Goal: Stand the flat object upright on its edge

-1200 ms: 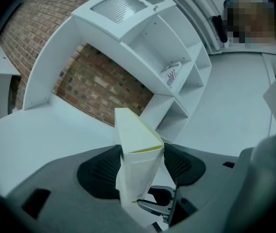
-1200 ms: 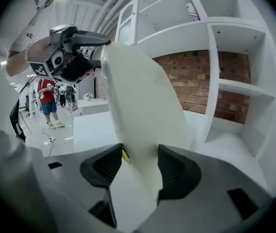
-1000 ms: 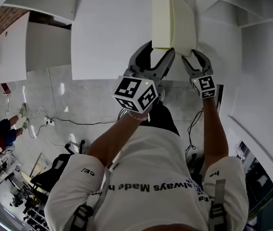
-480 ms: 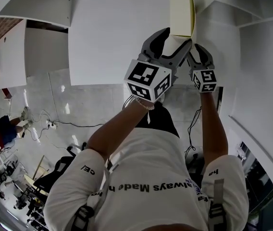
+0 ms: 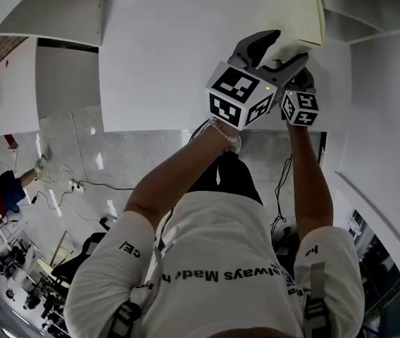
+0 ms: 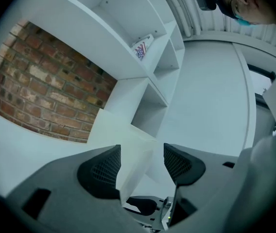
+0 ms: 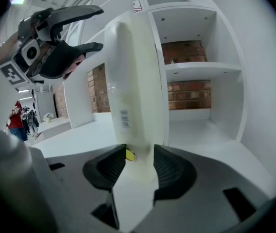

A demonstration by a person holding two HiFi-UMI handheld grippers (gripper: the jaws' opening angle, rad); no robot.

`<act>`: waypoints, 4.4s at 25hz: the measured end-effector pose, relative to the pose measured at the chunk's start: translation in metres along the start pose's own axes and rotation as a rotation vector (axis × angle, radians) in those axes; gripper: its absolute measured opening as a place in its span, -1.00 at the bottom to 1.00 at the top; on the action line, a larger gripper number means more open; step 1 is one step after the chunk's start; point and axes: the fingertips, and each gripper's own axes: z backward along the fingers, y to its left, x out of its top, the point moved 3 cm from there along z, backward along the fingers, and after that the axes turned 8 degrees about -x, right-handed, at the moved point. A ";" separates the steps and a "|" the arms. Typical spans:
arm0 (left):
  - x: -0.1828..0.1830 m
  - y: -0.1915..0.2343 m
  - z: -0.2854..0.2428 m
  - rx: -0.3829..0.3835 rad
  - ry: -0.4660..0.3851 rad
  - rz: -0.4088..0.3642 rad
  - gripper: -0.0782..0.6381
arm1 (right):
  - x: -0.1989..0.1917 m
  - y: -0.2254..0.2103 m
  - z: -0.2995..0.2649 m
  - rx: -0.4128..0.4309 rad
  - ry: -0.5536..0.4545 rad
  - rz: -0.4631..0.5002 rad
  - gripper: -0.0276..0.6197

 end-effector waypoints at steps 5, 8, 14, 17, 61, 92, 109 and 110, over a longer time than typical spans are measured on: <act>0.008 0.011 -0.025 -0.038 0.027 -0.020 -0.01 | 0.013 -0.001 -0.017 -0.020 0.009 -0.009 -0.38; 0.011 0.020 -0.037 -0.053 0.034 -0.017 -0.01 | 0.016 -0.007 -0.028 -0.040 0.015 -0.032 -0.38; 0.021 0.044 -0.056 -0.064 0.037 -0.011 -0.01 | 0.027 -0.020 -0.057 -0.078 0.028 -0.056 -0.38; 0.025 0.056 -0.063 -0.060 0.030 -0.009 -0.01 | 0.031 -0.022 -0.070 -0.092 0.026 -0.075 -0.38; 0.095 -0.043 0.227 0.233 -0.109 -0.173 -0.64 | 0.248 0.120 0.189 0.188 -0.214 0.134 -0.62; 0.164 -0.144 0.302 0.187 -0.227 -0.164 -0.73 | 0.330 0.208 0.325 0.328 -0.290 0.154 -0.67; 0.166 -0.142 0.308 0.198 -0.224 -0.166 -0.73 | 0.333 0.214 0.324 0.323 -0.294 0.157 -0.68; 0.166 -0.142 0.308 0.198 -0.224 -0.165 -0.73 | 0.333 0.214 0.323 0.323 -0.294 0.156 -0.68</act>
